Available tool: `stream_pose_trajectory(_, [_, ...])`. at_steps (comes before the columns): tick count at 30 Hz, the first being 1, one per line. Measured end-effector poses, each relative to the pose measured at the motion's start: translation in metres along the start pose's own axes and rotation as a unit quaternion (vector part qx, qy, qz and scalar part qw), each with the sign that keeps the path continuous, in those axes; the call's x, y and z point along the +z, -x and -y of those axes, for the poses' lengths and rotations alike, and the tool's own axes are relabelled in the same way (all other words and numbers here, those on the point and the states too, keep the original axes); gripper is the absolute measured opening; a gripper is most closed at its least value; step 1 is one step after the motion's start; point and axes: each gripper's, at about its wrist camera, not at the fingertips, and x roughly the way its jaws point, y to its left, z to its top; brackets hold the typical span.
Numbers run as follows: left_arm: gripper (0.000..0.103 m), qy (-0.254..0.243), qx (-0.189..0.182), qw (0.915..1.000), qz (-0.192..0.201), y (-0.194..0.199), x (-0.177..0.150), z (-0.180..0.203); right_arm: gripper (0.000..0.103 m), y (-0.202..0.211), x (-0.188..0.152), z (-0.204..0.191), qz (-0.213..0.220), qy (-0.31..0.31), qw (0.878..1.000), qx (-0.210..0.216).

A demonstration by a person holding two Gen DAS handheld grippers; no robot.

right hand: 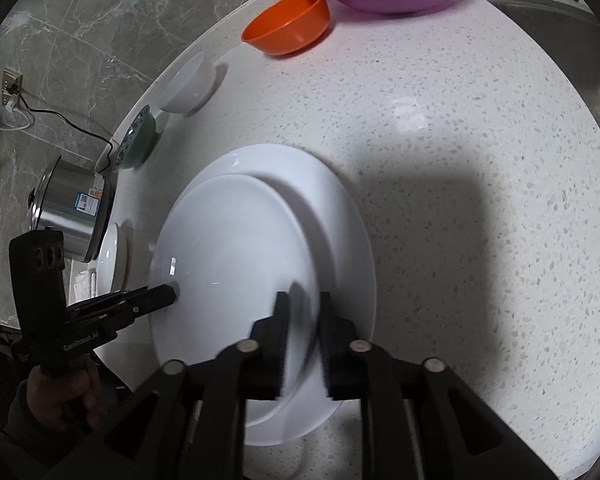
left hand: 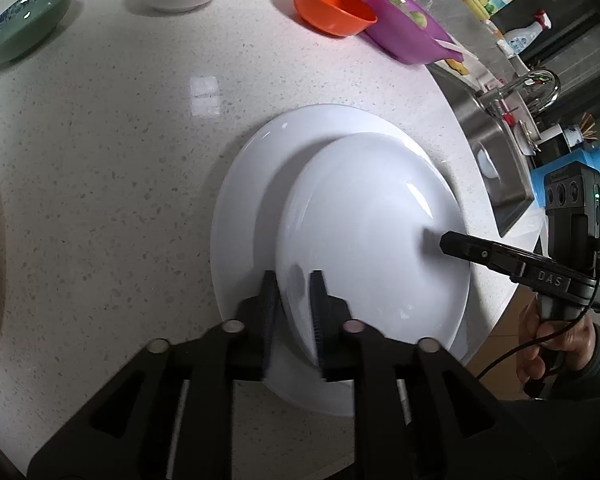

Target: Organize plates and bowls

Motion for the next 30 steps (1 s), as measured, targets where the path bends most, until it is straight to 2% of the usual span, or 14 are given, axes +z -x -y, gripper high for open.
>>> stream_pose_trajectory(1, [0.031, -0.004, -0.004, 1.0, 0.007, 0.004, -0.001, 0.001, 0.034, 0.002, -0.001, -0.001, 0.004, 0.003, 1.0, 0.0])
stream_pose_trajectory(2, [0.045, -0.007, -0.009, 0.9998, 0.016, 0.006, -0.002, 0.002, 0.035, 0.003, -0.001, -0.002, 0.007, 0.006, 1.0, 0.001])
stream_pose_trajectory(3, [0.055, -0.01, -0.015, 0.9995, 0.026, 0.009, -0.001, 0.003, 0.039, 0.004, -0.001, -0.003, 0.01, 0.009, 1.0, 0.001])
stream_pose_trajectory(6, [0.057, -0.009, -0.015, 0.9993, 0.032, 0.012, 0.0, 0.003, 0.041, 0.005, -0.001, -0.004, 0.012, 0.014, 1.0, -0.003])
stream_pose_trajectory(9, [0.064, 0.001, -0.021, 0.9989, 0.043, 0.024, -0.002, -0.002, 0.051, 0.012, 0.001, -0.006, 0.014, 0.016, 1.0, -0.008])
stream_pose_trajectory(13, [0.071, 0.039, -0.036, 0.995, 0.084, 0.063, -0.015, -0.026, 0.062, 0.04, 0.009, -0.003, 0.045, 0.014, 0.999, -0.018])
stream_pose_trajectory(15, [0.081, 0.079, -0.034, 0.9904, 0.108, 0.088, -0.026, -0.053, 0.065, 0.054, 0.018, -0.006, 0.065, 0.013, 0.998, -0.002])
stream_pose_trajectory(16, [0.084, 0.1, -0.032, 0.9875, 0.117, 0.1, -0.032, -0.069, 0.07, 0.057, 0.022, -0.01, 0.071, 0.012, 0.997, 0.011])
stream_pose_trajectory(17, [0.093, 0.126, -0.028, 0.9835, 0.127, 0.114, -0.041, -0.09, 0.074, 0.059, 0.027, -0.015, 0.079, 0.009, 0.996, 0.032])
stream_pose_trajectory(18, [0.1, 0.141, -0.025, 0.9808, 0.132, 0.123, -0.047, -0.103, 0.086, 0.057, 0.033, -0.024, 0.083, 0.006, 0.995, 0.057])
stream_pose_trajectory(19, [0.102, 0.156, -0.019, 0.9779, 0.138, 0.134, -0.054, -0.119, 0.096, 0.054, 0.037, -0.033, 0.082, 0.006, 0.994, 0.076])
stream_pose_trajectory(21, [0.103, 0.179, 0.0, 0.9728, 0.147, 0.157, -0.066, -0.151, 0.103, 0.034, 0.046, -0.064, 0.059, 0.017, 0.99, 0.126])
stream_pose_trajectory(25, [0.103, 0.192, 0.034, 0.9705, 0.141, 0.181, -0.077, -0.195, 0.103, -0.02, 0.05, -0.136, -0.011, 0.058, 0.982, 0.182])
stream_pose_trajectory(30, [0.103, 0.176, 0.058, 0.9712, 0.149, 0.192, -0.075, -0.234, 0.103, -0.082, 0.058, -0.207, -0.054, 0.076, 0.97, 0.224])
